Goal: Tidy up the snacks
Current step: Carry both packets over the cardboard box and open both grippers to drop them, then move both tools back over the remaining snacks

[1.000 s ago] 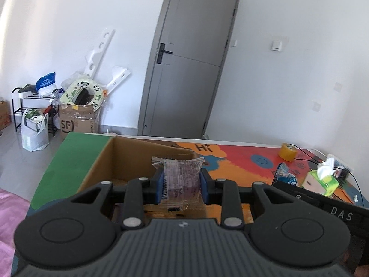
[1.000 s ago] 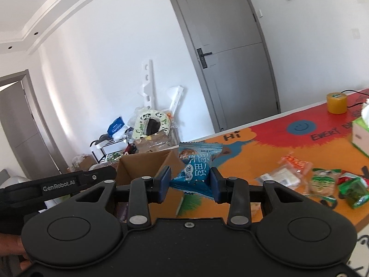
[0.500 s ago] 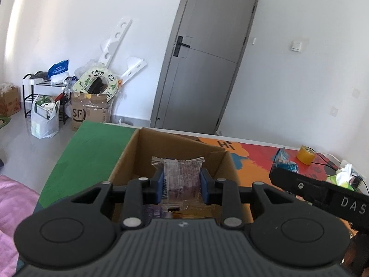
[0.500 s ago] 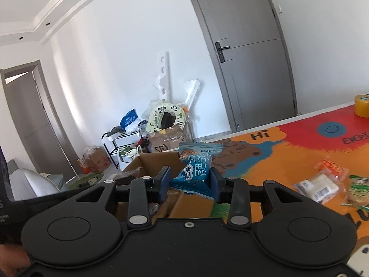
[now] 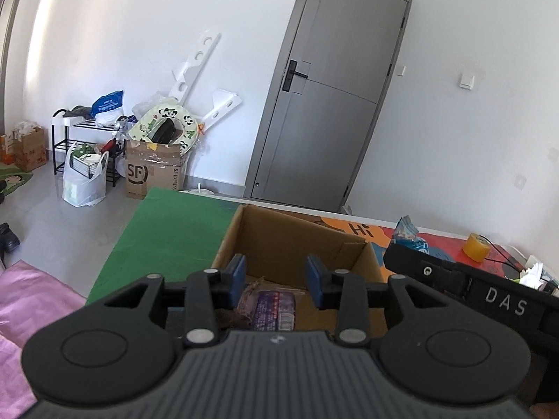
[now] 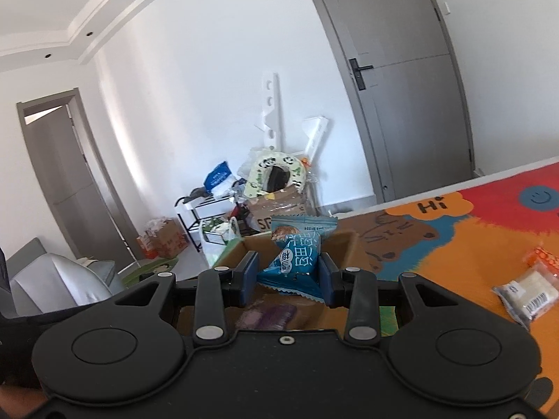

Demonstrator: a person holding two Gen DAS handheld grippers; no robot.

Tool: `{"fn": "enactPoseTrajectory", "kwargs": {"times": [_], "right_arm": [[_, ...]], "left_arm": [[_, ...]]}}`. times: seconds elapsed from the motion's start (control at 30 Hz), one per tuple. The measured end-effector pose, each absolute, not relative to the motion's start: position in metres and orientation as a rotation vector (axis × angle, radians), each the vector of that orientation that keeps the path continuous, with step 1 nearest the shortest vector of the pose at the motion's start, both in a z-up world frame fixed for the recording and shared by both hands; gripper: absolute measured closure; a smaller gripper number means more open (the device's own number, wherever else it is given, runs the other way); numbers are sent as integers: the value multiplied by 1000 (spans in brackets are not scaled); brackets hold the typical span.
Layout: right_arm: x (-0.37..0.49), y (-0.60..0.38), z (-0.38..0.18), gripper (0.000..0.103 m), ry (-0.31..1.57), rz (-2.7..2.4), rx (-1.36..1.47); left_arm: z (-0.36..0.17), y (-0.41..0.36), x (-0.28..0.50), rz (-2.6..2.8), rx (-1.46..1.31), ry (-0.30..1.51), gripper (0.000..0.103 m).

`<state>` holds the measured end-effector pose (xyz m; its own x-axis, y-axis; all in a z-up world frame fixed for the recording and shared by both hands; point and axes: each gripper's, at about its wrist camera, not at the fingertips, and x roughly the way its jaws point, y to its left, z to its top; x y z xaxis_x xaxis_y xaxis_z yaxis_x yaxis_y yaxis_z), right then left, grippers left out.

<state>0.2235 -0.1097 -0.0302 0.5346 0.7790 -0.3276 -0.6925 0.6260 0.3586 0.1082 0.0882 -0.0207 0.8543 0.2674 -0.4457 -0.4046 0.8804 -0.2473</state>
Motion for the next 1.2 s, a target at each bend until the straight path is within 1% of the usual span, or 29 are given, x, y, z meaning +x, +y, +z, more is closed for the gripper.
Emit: {"fn": "enactPoseTrajectory", "kwargs": {"times": [0.07,0.13,0.2,0.27,0.33,0.37,0.43,0.53,0.57,0.67,0.73,0.9,0.93,1.2], "right_arm": [[223,-112,-29,57,487,871,197],[221,-118,-29,52,485,860,209],[220,-124,-29,50,483,850,216],[218,-132,-29,48,482,832,220],[218,-141,-31,46,488,815,227],[218,-146,-32,45,493,807,230],[217,-156,-34,41,496,785,234],[217,-169,-37,37,504,764,238],[217,-174,-38,36,509,755,241],[214,-188,-39,26,503,733,250],[213,-198,-39,17,495,719,256],[210,-221,-39,6,479,680,273],[210,-225,-39,5,476,674,275],[207,-260,-42,0,462,615,280]], "left_arm": [[-20,88,106,362,-346,413,62],[-19,85,104,361,-344,409,55],[-18,82,102,355,-342,407,52],[-18,78,102,350,-343,409,47],[-17,74,102,352,-342,412,40],[-17,71,102,351,-340,413,38],[-17,65,103,348,-332,417,27],[-18,55,102,348,-321,417,21],[-18,51,102,346,-317,419,21],[-17,42,104,333,-312,426,16],[-16,35,105,324,-303,429,14],[-15,12,108,288,-280,434,13],[-15,8,109,279,-278,436,12],[-16,-23,115,230,-277,450,12]]}}
